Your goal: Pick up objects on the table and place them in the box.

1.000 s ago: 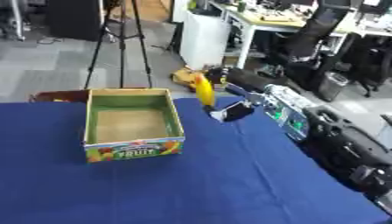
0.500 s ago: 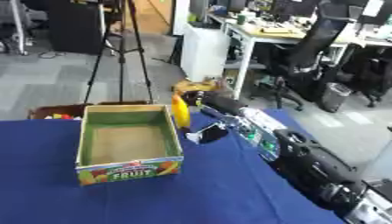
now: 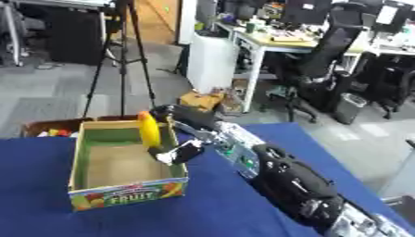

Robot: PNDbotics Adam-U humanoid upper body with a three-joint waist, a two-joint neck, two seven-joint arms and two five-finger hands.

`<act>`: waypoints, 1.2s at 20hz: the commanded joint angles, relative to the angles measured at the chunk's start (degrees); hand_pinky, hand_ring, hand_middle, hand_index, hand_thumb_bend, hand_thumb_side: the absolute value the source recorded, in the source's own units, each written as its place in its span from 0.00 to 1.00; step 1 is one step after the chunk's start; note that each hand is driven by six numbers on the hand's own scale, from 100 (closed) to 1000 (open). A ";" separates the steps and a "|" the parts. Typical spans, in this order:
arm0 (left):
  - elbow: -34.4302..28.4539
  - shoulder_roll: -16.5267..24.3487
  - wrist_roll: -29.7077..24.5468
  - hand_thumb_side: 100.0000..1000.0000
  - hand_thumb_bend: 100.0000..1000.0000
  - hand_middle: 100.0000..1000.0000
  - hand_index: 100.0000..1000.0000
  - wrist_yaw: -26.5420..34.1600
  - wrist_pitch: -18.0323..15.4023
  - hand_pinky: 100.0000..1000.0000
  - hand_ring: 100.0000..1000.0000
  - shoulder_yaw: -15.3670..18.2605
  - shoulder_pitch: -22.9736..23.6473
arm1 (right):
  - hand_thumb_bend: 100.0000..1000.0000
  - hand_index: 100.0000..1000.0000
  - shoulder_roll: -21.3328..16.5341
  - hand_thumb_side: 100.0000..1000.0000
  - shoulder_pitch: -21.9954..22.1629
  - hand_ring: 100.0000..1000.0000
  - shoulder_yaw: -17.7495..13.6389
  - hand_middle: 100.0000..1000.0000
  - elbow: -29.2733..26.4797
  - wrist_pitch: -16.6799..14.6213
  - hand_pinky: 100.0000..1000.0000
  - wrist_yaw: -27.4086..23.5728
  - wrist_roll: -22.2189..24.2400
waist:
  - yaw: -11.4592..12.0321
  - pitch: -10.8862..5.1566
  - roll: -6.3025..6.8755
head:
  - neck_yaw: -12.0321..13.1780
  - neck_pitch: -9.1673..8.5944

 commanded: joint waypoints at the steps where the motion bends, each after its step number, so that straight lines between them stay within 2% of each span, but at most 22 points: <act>1: -1.61 0.19 -0.45 0.48 0.83 0.46 0.34 0.53 0.07 0.42 0.58 -0.18 -0.77 | 0.00 0.67 -1.13 0.30 -0.98 0.81 0.15 0.76 0.42 -0.07 0.73 0.46 1.28 | 0.17 -0.56 0.35 | -0.81 -1.42; 2: -1.63 0.16 -0.49 0.48 0.83 0.46 0.33 0.61 0.11 0.42 0.58 -0.19 -0.76 | 0.00 0.70 -0.96 0.33 -1.04 0.81 0.28 0.77 0.80 -0.14 0.73 0.67 1.47 | 0.21 -0.41 0.40 | -0.84 -1.57; 3: -1.64 0.10 -0.50 0.48 0.83 0.46 0.33 0.68 0.13 0.42 0.58 -0.20 -0.76 | 0.06 0.75 -0.76 0.39 -1.04 0.82 0.45 0.77 1.06 -0.35 0.73 1.00 1.70 | 0.17 -0.22 0.43 | -0.80 -1.72; 5: -1.65 0.03 -0.53 0.48 0.83 0.46 0.33 0.78 0.14 0.42 0.58 -0.22 -0.79 | 0.16 0.78 -0.34 0.42 -1.06 0.82 0.66 0.78 1.48 -0.75 0.73 1.78 2.26 | 0.01 0.08 0.43 | -0.72 -1.88; 17: -1.50 -0.09 -0.56 0.47 0.84 0.46 0.33 0.95 0.16 0.42 0.58 -0.19 -0.59 | 0.11 0.79 0.83 0.43 -0.89 0.82 1.08 0.78 2.72 -1.09 0.73 3.06 2.40 | -1.14 0.62 0.81 | -0.60 -2.27; 21: -1.29 0.09 -0.46 0.48 0.84 0.46 0.33 0.76 0.10 0.42 0.58 -0.05 -0.40 | 0.07 0.78 0.85 0.42 -0.64 0.81 0.66 0.76 1.39 -1.01 0.72 2.58 0.87 | -2.94 -0.15 0.77 | -0.28 -1.75; 24: -0.93 0.46 -0.14 0.48 0.84 0.46 0.34 0.31 -0.02 0.42 0.58 0.33 0.05 | 0.06 0.78 1.03 0.41 -0.21 0.80 0.04 0.75 -0.61 -0.67 0.71 1.22 -1.53 | -5.39 -1.34 0.67 | 0.64 -0.65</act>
